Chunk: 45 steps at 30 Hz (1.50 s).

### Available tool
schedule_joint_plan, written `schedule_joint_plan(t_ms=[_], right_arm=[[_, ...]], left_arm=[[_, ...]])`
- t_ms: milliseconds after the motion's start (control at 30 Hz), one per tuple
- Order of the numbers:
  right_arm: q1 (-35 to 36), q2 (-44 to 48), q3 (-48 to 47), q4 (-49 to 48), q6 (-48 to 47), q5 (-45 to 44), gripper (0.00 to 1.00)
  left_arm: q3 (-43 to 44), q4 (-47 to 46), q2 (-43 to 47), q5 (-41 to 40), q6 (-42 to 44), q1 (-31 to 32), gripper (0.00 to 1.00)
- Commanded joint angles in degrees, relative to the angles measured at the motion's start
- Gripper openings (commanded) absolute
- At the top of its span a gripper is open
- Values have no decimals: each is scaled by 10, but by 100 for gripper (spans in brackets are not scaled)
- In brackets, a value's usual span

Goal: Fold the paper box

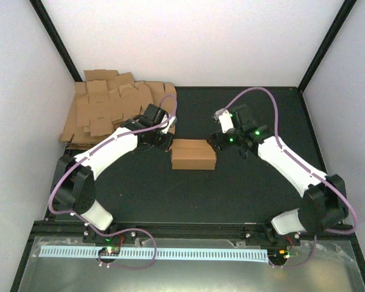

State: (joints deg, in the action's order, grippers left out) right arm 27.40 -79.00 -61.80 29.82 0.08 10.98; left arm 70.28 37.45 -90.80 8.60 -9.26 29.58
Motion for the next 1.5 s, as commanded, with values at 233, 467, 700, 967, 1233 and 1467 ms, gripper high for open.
schedule_joint_plan(t_ms=[233, 467, 700, 967, 1233, 1467], right_arm=[[1, -83, -62, 79, -19, -31, 83], [1, -86, -35, 65, 18, 23, 61], [2, -69, -4, 47, 57, 36, 44], [8, -34, 25, 24, 114, 8, 37], [9, -23, 19, 45, 99, -18, 40], [12, -21, 18, 51, 97, -19, 35]], left_arm=[[30, -25, -13, -15, 3, -1, 14], [23, -26, -5, -11, 3, -1, 14], [12, -32, 3, 5, -5, -1, 14], [-16, -39, 28, 21, -23, -1, 28], [-19, -7, 25, -14, -12, -1, 35], [-18, 14, 22, -40, -7, -1, 34]])
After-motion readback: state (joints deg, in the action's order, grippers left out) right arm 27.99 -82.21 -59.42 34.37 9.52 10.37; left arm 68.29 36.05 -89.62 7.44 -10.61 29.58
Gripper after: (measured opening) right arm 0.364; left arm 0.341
